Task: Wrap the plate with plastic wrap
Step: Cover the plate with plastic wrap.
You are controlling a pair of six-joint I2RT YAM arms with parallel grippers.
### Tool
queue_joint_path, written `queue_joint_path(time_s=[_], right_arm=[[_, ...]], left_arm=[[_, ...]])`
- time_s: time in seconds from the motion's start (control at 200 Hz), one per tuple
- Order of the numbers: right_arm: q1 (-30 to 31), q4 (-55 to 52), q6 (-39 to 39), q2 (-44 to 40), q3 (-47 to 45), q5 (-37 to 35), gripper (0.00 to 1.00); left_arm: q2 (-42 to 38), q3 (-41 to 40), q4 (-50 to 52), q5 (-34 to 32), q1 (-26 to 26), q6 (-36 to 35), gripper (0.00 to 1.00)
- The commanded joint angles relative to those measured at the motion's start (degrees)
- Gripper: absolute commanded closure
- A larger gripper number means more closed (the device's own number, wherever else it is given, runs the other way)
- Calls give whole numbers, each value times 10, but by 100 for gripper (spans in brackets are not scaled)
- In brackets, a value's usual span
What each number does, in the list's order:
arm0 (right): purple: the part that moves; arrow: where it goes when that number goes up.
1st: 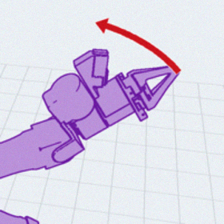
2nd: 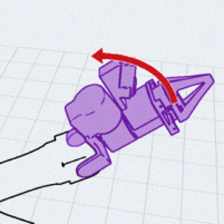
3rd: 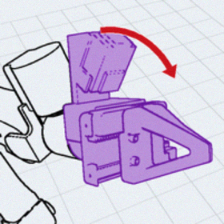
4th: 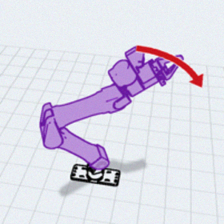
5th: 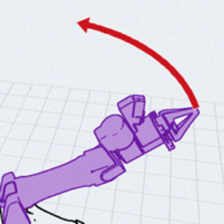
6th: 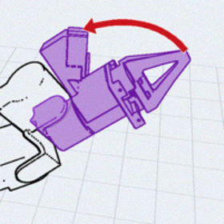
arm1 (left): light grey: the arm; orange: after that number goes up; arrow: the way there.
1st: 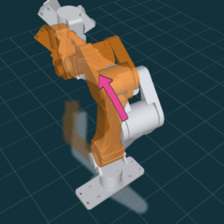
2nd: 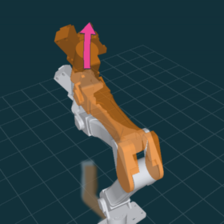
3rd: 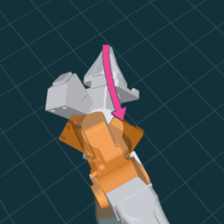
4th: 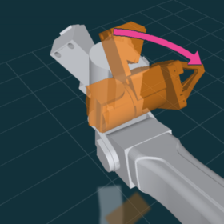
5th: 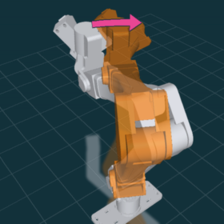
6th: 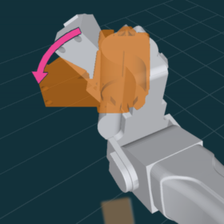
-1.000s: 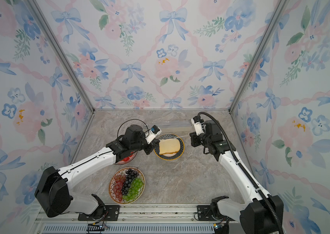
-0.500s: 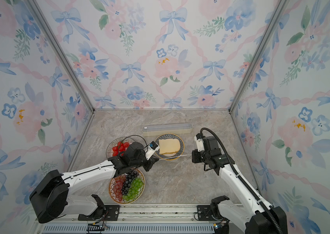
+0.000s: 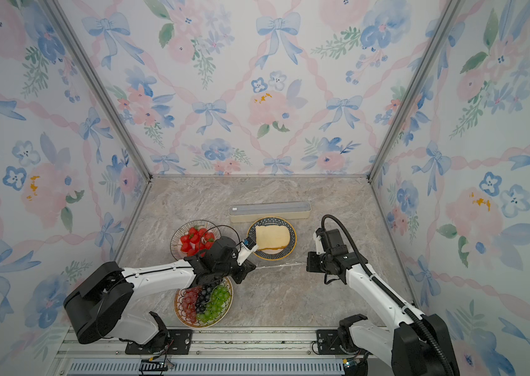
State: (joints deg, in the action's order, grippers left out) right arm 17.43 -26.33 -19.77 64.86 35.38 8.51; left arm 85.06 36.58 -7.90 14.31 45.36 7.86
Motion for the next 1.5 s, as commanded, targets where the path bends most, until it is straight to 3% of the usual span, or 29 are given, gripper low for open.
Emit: queue_joint_path(time_s=[0.0, 0.45, 0.81, 0.875, 0.99, 1.07, 1.2, 1.275, 1.42, 1.495], right_arm=[[3, 24, -29, 32, -8, -29, 100], [-6, 178, -82, 151, -4, -43, 100], [-21, 289, -117, 208, 8, -11, 100], [-31, 296, -120, 208, 7, -12, 100], [-54, 293, -116, 186, 7, -11, 76], [-71, 273, -106, 160, 9, -14, 65], [-95, 215, -90, 112, 15, -10, 47], [-98, 179, -88, 79, 16, 6, 31], [-89, 143, -123, 37, 5, 69, 1], [-77, 165, -166, 37, -16, 89, 3]], left_arm=[[25, 5, -1, -20, 0, 9, 100], [99, 22, -74, -70, -24, 20, 100], [121, 47, -120, -115, -51, 41, 100], [118, 43, -120, -131, -54, 45, 93], [95, 30, -119, -146, -62, 50, 82], [69, 12, -118, -155, -70, 55, 71], [26, 0, -105, -156, -93, 77, 62], [-1, 0, -83, -142, -105, 103, 52], [-31, -11, -56, -49, -112, 200, 32], [-21, -14, -58, 3, -111, 262, 27]])
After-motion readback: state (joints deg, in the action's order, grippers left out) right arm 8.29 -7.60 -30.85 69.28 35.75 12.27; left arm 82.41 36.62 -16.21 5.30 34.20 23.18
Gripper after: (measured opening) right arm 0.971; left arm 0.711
